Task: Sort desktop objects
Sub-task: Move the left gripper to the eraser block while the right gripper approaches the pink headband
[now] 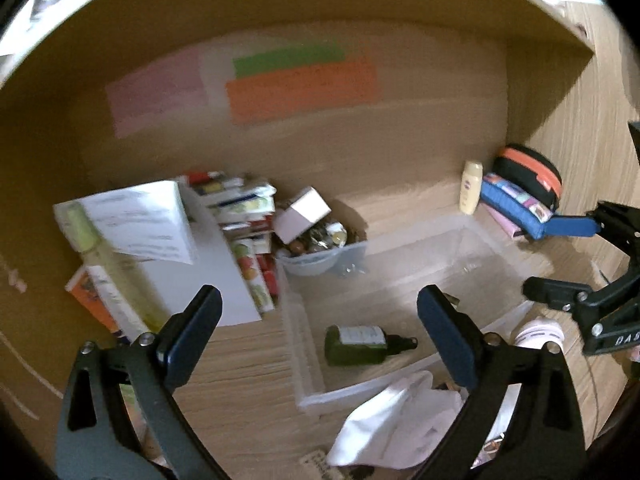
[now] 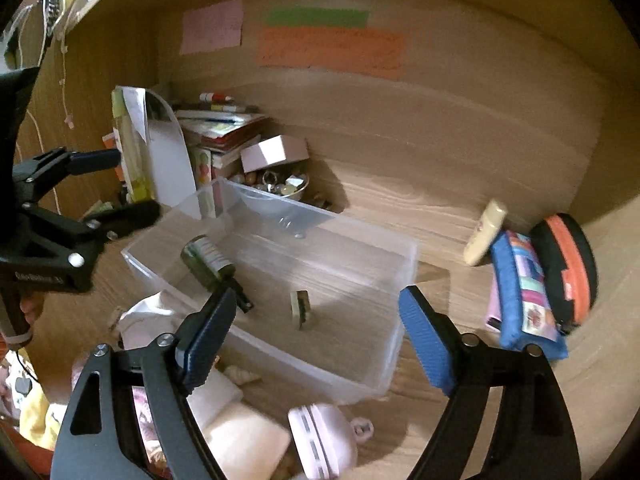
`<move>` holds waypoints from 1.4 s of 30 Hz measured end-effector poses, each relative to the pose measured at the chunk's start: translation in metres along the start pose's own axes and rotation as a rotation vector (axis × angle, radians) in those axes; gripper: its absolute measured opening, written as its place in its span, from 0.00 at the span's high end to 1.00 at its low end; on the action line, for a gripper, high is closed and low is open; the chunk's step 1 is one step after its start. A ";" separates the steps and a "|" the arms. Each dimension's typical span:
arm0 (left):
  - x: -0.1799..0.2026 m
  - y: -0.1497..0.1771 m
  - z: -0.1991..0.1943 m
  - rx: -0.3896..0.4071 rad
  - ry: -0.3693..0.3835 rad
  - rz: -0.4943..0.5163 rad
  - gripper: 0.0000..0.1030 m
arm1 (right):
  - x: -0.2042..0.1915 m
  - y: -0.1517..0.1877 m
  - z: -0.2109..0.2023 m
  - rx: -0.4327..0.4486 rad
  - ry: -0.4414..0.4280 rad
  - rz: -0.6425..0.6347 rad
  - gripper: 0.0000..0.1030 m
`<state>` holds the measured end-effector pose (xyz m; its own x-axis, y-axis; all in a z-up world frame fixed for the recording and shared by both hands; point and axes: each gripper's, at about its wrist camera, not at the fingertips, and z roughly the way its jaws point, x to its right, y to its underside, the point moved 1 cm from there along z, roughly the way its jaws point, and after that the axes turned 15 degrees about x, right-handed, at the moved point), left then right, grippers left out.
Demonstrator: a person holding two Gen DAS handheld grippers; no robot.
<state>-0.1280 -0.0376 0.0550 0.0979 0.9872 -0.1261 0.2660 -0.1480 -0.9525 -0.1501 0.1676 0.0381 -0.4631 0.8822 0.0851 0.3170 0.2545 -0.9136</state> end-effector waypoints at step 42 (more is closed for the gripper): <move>-0.031 0.154 -0.016 -0.347 -0.007 -0.059 0.01 | 0.033 0.097 -0.018 -0.155 0.042 0.126 0.07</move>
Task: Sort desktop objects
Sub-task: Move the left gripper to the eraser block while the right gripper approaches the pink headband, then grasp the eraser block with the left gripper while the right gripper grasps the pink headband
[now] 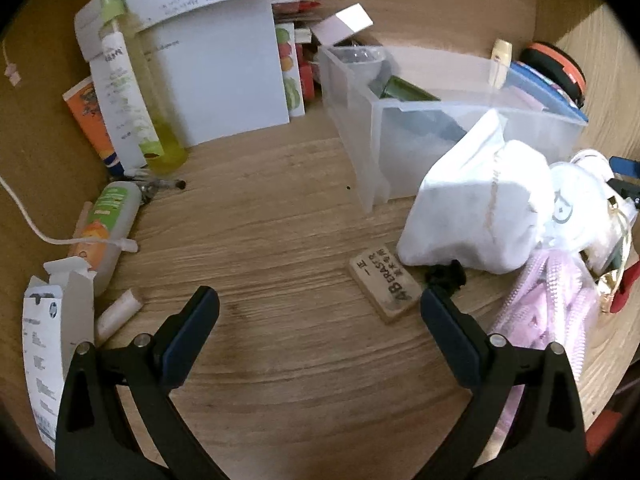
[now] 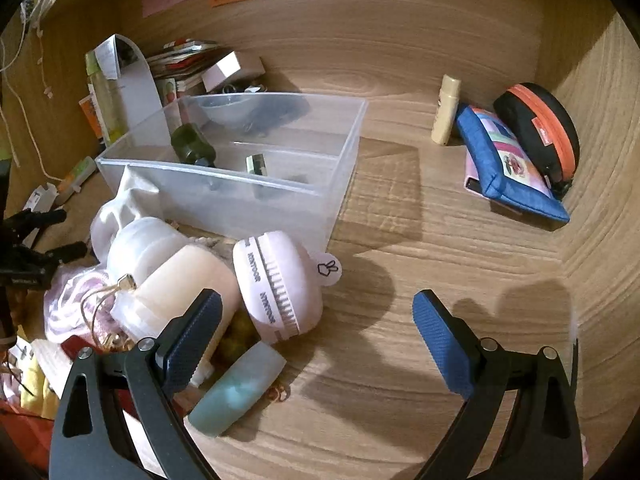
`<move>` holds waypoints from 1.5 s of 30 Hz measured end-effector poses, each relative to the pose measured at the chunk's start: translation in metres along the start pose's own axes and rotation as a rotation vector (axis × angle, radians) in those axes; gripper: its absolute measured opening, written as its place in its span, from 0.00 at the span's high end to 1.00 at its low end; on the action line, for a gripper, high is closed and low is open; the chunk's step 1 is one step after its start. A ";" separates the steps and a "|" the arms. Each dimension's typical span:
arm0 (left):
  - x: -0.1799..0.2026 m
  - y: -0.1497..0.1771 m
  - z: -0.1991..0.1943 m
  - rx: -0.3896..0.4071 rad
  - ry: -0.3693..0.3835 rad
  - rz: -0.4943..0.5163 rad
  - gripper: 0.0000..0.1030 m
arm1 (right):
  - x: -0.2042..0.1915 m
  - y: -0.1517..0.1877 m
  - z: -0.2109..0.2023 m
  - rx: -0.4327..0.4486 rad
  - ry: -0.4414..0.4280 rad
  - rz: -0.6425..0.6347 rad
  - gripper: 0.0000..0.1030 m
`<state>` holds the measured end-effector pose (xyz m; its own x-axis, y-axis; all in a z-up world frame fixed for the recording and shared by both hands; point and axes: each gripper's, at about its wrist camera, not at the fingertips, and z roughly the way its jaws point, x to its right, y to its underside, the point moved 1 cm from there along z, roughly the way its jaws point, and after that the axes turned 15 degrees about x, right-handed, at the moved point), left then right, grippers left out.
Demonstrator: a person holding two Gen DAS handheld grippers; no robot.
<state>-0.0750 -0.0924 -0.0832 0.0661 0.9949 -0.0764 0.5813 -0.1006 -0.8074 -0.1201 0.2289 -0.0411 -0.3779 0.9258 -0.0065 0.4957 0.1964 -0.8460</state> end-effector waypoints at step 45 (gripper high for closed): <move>-0.015 -0.023 -0.014 0.101 0.053 -0.091 0.61 | 0.017 -0.019 -0.011 0.089 -0.052 0.069 0.47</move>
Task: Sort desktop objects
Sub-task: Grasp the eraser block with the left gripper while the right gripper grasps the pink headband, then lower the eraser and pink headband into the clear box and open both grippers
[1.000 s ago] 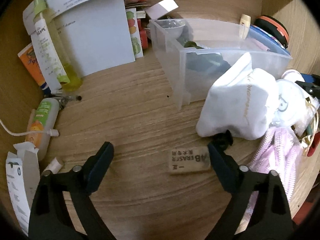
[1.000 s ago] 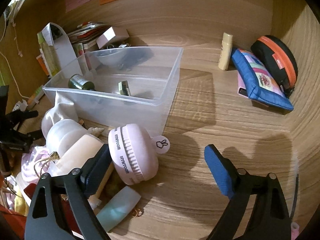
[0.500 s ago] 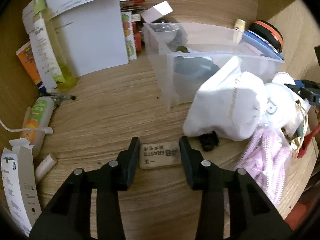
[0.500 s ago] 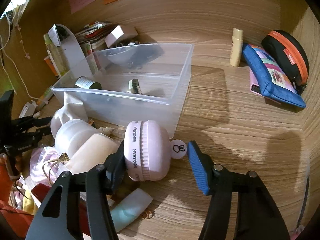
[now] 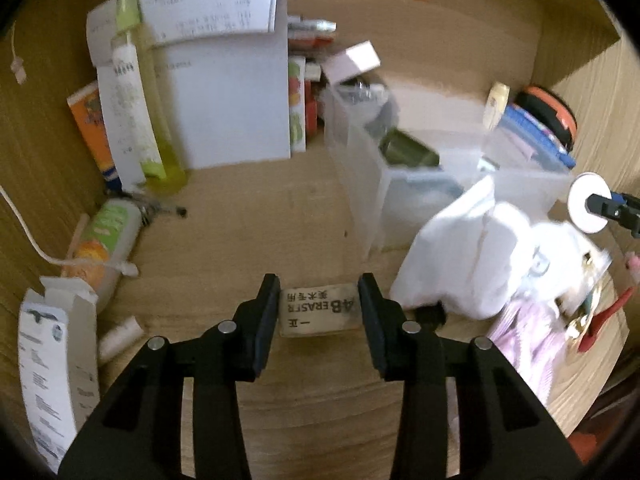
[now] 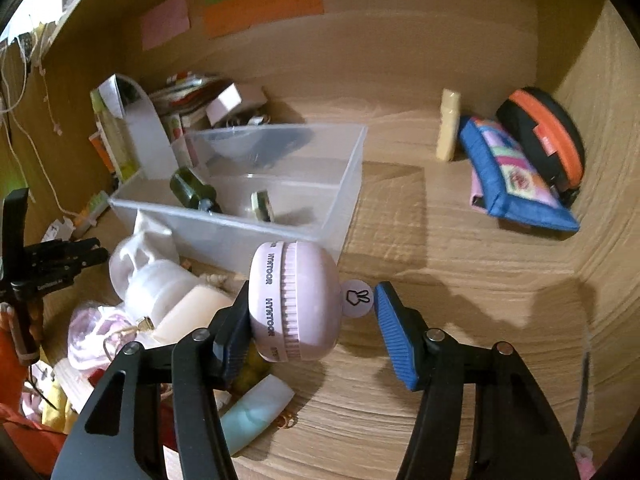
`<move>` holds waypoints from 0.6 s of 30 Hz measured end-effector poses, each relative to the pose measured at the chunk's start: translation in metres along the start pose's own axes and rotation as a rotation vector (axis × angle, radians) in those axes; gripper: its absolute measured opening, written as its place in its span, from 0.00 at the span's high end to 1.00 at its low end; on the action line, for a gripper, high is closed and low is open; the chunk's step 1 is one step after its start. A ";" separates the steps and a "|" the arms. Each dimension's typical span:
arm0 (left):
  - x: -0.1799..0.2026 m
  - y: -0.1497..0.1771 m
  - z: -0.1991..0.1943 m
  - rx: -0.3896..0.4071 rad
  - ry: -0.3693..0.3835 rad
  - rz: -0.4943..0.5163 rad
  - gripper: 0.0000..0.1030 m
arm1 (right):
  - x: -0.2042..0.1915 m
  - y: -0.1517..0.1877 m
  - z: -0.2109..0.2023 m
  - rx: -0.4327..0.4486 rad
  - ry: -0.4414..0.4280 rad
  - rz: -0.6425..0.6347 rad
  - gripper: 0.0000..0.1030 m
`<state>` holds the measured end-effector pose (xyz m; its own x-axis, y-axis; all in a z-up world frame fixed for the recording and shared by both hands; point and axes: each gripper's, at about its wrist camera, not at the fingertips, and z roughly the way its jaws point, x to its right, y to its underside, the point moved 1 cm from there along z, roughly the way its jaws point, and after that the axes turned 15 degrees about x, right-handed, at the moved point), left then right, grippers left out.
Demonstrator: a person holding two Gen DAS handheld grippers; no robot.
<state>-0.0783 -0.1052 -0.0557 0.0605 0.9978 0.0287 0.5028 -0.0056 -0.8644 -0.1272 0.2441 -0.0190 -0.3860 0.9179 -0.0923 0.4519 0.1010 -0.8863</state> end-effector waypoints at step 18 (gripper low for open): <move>0.018 -0.056 -0.012 0.158 0.036 0.061 0.61 | -0.006 -0.040 -0.009 0.107 -0.005 -0.050 0.47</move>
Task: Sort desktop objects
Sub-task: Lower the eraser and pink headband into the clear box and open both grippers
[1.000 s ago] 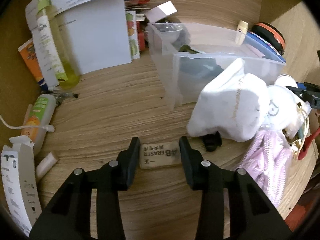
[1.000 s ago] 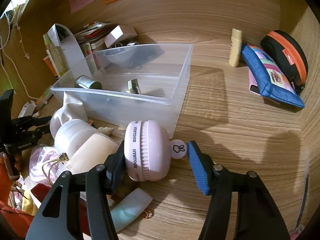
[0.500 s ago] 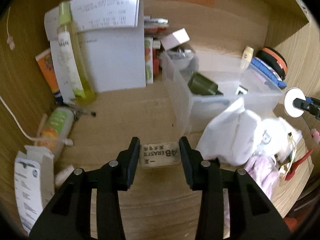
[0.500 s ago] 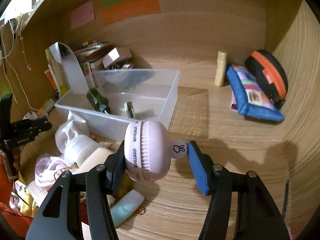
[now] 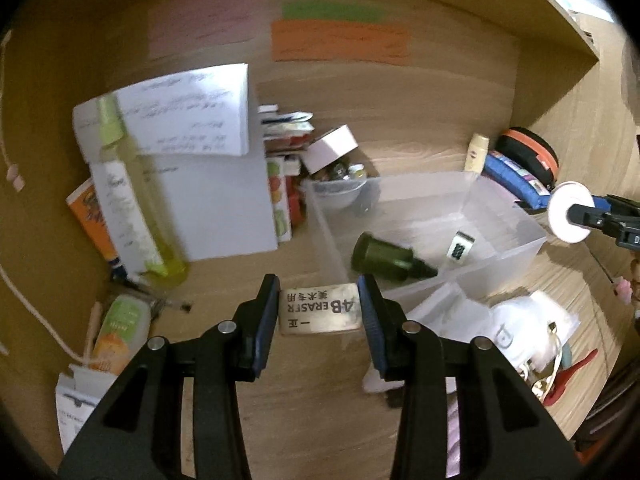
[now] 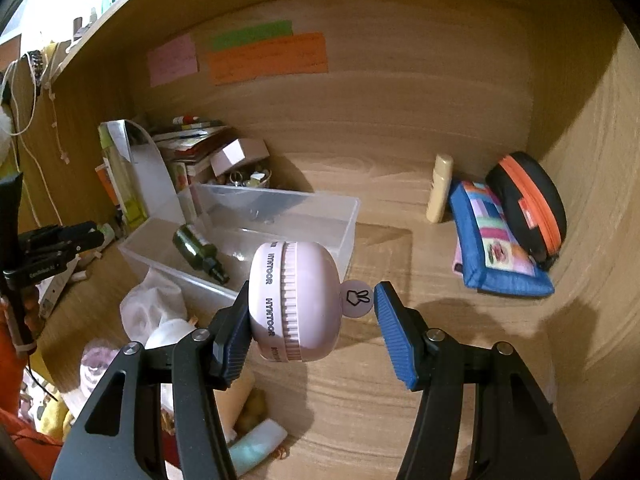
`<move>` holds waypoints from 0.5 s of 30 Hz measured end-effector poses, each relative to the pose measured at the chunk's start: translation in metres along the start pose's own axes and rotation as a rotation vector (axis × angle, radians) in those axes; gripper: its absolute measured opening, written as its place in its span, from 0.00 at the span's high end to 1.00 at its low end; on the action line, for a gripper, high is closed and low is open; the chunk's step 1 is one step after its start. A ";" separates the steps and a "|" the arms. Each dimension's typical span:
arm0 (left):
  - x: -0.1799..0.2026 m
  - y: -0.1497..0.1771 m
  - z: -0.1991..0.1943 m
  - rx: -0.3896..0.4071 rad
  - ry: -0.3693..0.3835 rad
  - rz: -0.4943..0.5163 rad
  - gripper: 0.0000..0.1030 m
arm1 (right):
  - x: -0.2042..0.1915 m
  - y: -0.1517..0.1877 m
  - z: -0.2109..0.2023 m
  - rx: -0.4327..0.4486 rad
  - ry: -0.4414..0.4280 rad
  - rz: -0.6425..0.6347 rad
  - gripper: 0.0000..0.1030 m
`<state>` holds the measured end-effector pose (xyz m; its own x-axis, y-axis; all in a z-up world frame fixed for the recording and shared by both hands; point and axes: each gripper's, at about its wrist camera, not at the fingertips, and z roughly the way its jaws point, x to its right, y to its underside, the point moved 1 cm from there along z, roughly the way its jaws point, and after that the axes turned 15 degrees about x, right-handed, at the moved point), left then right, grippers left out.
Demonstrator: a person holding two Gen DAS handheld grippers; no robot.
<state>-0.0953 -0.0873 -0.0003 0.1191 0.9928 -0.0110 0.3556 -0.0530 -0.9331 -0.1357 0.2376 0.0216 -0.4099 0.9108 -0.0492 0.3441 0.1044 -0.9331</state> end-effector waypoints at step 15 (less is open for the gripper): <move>0.035 -0.007 0.049 -0.041 0.096 0.056 0.61 | -0.019 -0.009 0.051 -0.081 -0.066 -0.052 0.47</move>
<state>-0.1386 -0.0469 -0.0121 0.2271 0.9735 -0.0266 0.3834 -0.1145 -0.9165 -0.1743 0.1992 0.0126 -0.4826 0.8754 -0.0270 0.3869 0.1854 -0.9033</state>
